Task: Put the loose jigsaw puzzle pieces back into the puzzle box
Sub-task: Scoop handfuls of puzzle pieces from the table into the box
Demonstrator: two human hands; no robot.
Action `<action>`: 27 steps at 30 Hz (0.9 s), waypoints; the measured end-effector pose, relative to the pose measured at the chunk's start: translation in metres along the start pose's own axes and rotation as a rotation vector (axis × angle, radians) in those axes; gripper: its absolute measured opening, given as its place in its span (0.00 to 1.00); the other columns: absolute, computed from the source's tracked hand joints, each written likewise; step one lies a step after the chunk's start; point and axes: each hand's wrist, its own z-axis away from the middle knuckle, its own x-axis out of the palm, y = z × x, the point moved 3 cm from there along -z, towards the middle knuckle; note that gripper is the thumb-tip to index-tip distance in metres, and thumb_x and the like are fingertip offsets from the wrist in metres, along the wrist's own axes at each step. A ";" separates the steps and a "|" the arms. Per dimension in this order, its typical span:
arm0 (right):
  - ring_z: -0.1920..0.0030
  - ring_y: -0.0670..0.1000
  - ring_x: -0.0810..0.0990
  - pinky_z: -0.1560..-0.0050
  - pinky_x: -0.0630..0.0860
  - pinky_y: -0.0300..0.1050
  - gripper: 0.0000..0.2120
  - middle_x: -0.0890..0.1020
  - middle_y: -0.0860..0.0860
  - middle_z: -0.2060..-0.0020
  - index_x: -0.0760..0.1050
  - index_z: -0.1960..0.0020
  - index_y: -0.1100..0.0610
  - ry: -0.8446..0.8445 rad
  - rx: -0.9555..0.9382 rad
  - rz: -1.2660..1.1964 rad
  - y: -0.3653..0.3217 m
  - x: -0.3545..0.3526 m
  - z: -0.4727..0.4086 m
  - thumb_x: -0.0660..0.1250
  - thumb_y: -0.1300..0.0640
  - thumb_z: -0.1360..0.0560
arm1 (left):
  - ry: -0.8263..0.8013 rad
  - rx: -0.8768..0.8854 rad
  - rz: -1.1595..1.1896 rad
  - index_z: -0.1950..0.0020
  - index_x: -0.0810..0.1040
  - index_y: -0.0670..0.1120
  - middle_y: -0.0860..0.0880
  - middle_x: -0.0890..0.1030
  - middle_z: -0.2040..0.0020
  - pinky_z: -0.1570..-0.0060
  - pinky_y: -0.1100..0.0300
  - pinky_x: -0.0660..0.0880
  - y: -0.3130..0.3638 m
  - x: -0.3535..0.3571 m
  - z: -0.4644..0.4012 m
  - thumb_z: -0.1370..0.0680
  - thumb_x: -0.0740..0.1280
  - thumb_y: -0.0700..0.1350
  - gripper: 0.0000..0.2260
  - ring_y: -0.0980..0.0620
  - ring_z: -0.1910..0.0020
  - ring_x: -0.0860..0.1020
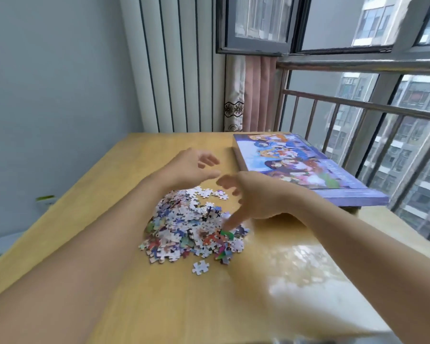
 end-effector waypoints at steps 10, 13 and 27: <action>0.33 0.50 0.74 0.34 0.71 0.46 0.39 0.74 0.50 0.32 0.68 0.27 0.54 -0.066 0.189 -0.286 0.002 0.048 -0.071 0.68 0.30 0.29 | 0.206 -0.300 -0.274 0.26 0.70 0.48 0.45 0.73 0.28 0.33 0.51 0.70 -0.110 -0.010 0.042 0.18 0.59 0.60 0.25 0.43 0.31 0.72; 0.40 0.50 0.77 0.39 0.73 0.43 0.29 0.77 0.51 0.35 0.70 0.27 0.55 0.049 0.155 -0.339 -0.002 0.043 -0.086 0.69 0.41 0.22 | 0.140 -0.275 -0.157 0.25 0.68 0.50 0.46 0.74 0.29 0.36 0.52 0.72 -0.116 -0.017 0.048 0.16 0.58 0.56 0.21 0.46 0.34 0.74; 0.30 0.52 0.72 0.31 0.68 0.49 0.35 0.74 0.49 0.29 0.68 0.24 0.51 -0.170 -0.018 -0.226 -0.031 0.046 -0.164 0.66 0.34 0.24 | 0.179 -0.196 0.055 0.32 0.75 0.49 0.50 0.79 0.40 0.45 0.63 0.73 -0.138 -0.018 0.042 0.23 0.60 0.31 0.23 0.51 0.39 0.77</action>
